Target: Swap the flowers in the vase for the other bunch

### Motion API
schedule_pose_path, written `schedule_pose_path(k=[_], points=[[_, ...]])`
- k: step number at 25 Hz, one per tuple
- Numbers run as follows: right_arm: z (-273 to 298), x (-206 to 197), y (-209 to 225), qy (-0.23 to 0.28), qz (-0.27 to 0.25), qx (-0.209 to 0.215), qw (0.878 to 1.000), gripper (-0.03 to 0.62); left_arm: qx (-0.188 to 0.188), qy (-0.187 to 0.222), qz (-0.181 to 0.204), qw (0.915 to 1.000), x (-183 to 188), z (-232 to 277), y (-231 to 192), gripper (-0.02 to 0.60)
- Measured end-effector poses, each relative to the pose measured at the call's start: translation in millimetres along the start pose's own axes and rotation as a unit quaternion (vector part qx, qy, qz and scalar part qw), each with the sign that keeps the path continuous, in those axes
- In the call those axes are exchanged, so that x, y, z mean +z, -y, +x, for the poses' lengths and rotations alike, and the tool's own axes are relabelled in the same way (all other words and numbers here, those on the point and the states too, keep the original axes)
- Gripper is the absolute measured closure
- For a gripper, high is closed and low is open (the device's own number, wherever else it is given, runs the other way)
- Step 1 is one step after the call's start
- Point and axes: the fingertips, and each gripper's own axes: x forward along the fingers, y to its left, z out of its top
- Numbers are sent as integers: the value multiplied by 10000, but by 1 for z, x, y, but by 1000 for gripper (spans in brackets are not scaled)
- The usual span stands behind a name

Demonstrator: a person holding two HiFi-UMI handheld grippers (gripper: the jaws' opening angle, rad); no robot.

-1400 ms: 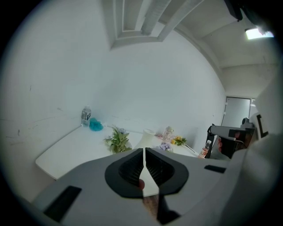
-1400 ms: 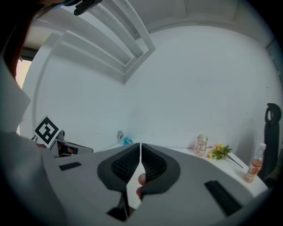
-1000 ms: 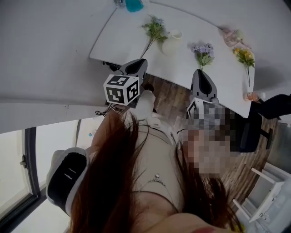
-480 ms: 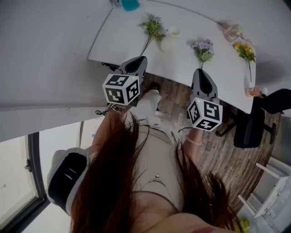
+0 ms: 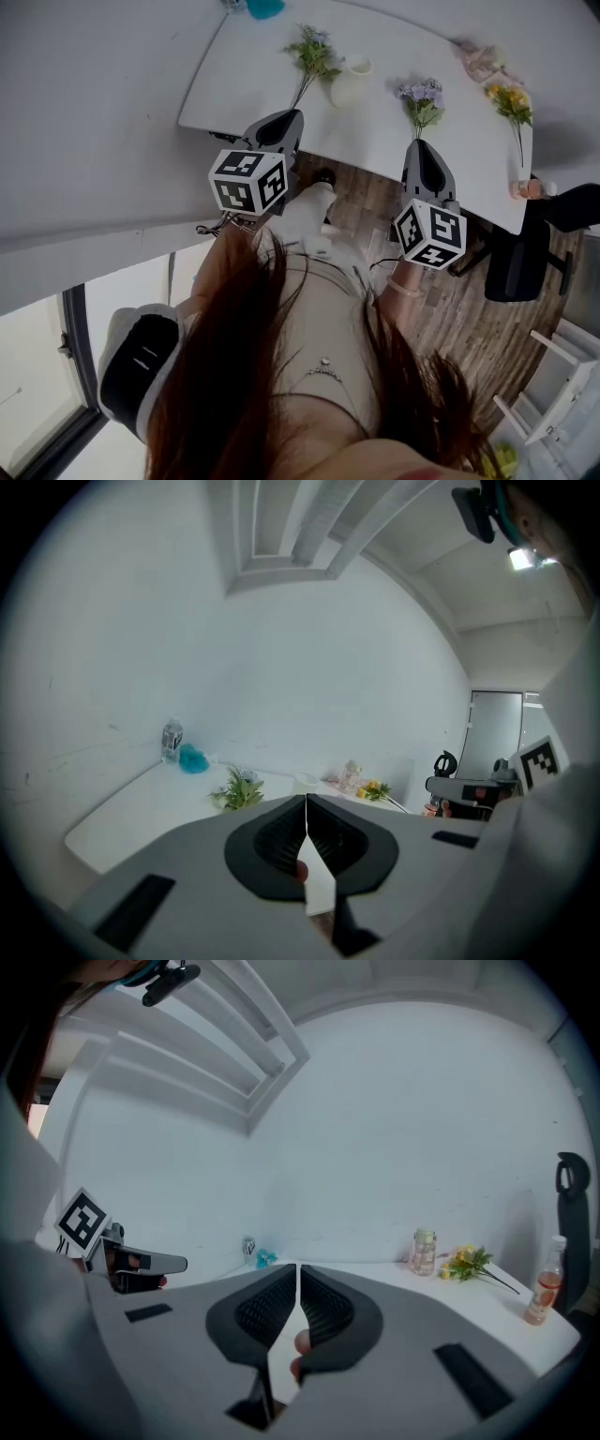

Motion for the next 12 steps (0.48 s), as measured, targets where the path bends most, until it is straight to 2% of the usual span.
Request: schedule_pose_path(k=[6, 12], points=[[25, 0, 18, -14, 67, -99, 9999, 559, 7, -25, 5, 10000, 9, 29, -15, 575], [41, -1, 40, -238, 85, -234, 9994, 559, 51, 19, 33, 10000, 27, 50, -21, 575]])
